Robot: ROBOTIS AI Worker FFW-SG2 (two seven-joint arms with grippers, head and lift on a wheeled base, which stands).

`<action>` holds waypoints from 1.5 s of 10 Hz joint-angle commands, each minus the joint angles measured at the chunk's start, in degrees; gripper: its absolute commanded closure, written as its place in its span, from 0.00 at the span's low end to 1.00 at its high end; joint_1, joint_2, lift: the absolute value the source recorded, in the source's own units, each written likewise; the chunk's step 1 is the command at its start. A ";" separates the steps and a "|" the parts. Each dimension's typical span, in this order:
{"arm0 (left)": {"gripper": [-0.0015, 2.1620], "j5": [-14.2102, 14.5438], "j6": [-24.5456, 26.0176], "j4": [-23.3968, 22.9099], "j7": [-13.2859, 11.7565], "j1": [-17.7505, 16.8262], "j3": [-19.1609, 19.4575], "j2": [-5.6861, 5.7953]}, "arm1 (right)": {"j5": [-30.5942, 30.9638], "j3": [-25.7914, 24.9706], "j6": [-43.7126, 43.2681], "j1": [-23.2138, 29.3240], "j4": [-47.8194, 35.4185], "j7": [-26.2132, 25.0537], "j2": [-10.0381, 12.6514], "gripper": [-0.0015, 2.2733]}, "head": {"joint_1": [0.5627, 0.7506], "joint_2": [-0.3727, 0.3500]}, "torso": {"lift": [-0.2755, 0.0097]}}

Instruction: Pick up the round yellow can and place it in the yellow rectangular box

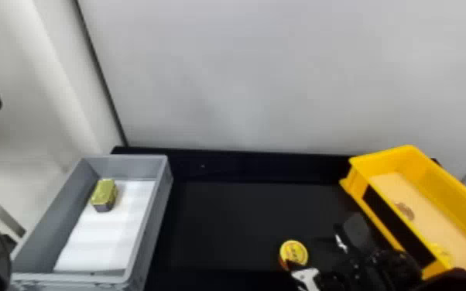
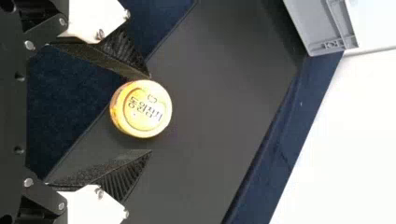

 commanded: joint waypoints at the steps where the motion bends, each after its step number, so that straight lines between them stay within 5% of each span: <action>1: 0.01 0.00 -0.03 0.00 0.00 -0.03 -0.07 -0.15 | -0.61 0.48 -1.30 -0.52 1.58 0.12 0.46 0.13 | 0.70 0.53 | 0.75; 15: 0.01 0.00 -0.64 -0.09 0.00 0.06 -0.15 -0.15 | 0.09 2.15 -7.37 -4.39 12.47 1.18 1.69 0.14 | 0.70 0.53 | 0.75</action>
